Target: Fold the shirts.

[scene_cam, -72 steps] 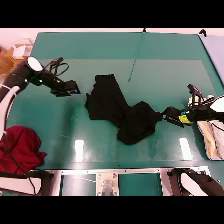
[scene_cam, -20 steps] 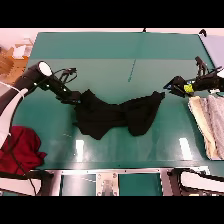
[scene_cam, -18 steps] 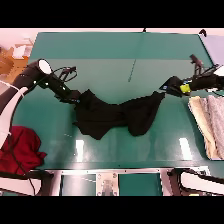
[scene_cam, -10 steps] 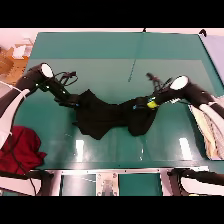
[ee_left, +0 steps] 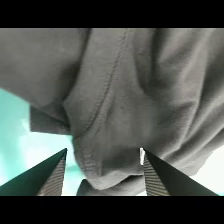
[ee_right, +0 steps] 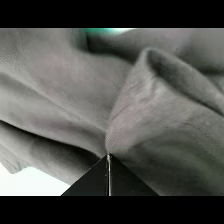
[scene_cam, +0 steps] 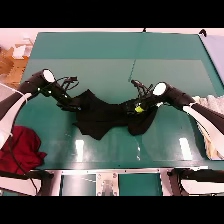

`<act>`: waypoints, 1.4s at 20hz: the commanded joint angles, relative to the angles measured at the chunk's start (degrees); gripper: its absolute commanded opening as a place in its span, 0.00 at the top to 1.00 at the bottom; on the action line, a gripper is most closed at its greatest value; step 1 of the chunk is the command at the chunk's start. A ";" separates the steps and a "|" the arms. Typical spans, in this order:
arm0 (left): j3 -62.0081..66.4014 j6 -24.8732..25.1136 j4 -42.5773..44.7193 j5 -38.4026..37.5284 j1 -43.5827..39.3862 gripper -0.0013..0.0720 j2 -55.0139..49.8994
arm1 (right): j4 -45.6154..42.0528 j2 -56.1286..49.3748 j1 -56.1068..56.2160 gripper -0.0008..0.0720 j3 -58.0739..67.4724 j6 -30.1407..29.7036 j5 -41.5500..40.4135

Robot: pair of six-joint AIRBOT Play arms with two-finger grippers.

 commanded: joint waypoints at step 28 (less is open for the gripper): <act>56.02 -7.13 -3.10 4.28 0.02 0.95 12.48 | 13.16 24.90 -41.40 0.97 38.32 -0.96 6.97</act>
